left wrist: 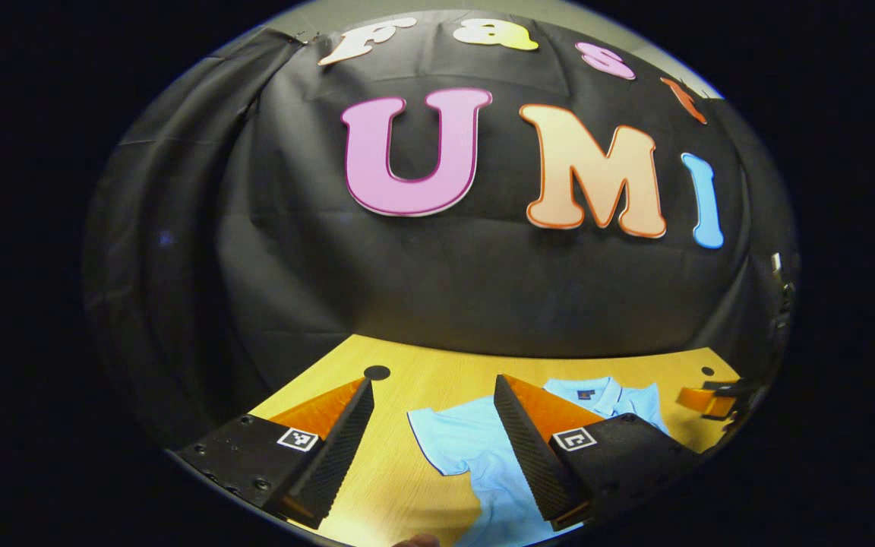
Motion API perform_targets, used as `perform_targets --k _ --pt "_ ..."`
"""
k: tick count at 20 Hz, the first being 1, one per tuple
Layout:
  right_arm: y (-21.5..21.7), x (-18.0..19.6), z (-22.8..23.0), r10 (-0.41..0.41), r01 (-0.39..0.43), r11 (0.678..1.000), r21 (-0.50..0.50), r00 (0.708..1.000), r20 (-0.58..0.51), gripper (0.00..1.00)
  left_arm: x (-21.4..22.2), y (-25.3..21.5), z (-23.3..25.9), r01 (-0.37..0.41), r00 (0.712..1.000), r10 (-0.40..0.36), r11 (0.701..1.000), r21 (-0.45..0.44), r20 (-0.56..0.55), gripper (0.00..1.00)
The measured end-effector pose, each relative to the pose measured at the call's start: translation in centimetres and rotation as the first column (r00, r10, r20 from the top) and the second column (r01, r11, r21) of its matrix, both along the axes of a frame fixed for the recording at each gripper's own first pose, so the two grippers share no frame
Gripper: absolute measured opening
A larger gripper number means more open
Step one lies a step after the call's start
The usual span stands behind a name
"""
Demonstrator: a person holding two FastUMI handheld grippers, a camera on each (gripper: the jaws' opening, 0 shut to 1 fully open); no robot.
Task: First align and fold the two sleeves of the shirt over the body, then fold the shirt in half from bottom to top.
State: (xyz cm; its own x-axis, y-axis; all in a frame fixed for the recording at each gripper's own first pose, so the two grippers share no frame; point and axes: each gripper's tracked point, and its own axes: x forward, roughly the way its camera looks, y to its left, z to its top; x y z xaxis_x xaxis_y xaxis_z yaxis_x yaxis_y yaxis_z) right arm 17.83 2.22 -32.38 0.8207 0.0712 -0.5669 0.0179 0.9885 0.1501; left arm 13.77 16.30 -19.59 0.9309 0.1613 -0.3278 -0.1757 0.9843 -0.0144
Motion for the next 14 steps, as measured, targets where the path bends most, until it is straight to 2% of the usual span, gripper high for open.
perform_targets --k 4,8,13,14 --pt "-0.4 -1.8 1.0 0.038 -0.037 0.998 -0.053 0.999 0.007 0.98 2.9 0.5 -5.0 0.017 0.997 -0.017 1.0 0.0 -0.073 0.95" --pt "-1.8 -3.5 0.6 0.037 -0.038 0.995 -0.093 0.999 -0.017 0.97 5.0 1.4 -11.4 0.023 0.98 -0.021 1.0 0.006 -0.2 0.95" --pt "-3.5 -5.1 -0.3 0.034 -0.042 0.99 -0.138 0.998 -0.059 0.98 5.4 2.4 -17.7 0.003 0.931 -0.009 1.0 -0.018 -0.366 0.95" --pt "-3.7 -5.3 -0.3 0.032 -0.041 0.989 -0.142 0.998 -0.063 0.93 5.3 2.3 -18.5 -0.009 0.921 -0.005 0.999 -0.035 -0.389 0.96"
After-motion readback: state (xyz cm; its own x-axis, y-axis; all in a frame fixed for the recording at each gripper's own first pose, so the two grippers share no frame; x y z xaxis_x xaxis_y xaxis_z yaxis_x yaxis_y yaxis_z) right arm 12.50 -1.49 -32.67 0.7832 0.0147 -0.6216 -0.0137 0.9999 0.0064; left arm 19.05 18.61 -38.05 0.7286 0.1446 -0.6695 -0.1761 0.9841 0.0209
